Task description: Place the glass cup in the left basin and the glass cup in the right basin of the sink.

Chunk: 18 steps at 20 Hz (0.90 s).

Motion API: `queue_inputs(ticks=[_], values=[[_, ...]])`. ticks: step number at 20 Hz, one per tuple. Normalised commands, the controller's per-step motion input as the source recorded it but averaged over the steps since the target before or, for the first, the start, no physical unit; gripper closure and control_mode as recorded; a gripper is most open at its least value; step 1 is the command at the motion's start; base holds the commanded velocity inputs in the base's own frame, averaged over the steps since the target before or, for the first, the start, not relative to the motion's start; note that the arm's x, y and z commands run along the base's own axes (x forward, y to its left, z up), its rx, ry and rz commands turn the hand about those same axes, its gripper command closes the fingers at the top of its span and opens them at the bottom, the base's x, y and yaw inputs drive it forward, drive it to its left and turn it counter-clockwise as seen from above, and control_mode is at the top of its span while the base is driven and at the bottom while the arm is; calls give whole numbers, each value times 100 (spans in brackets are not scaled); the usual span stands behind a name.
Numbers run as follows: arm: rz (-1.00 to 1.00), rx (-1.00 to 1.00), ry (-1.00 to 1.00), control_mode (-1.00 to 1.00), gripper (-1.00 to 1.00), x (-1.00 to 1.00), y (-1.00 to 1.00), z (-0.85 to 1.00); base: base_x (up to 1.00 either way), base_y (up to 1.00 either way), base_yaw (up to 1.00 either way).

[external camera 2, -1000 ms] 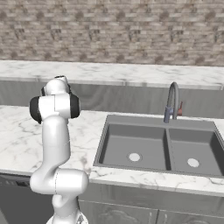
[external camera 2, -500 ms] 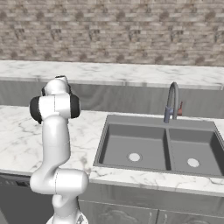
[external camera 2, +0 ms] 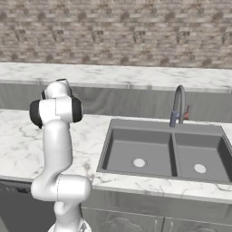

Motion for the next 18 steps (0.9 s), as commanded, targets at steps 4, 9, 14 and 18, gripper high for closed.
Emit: queue_inputs(ticks=[4,9,14,18], values=[[-10,5,0,-100,100,-28,-15,-18,0,0,0],[-22,8,0,-100,100,-19,-22,-2,0,0,0],[-14,3,-5,-100,100,-26,-39,18,0,0,0],[-13,0,-12,-100,100,-33,-39,21,0,0,0]])
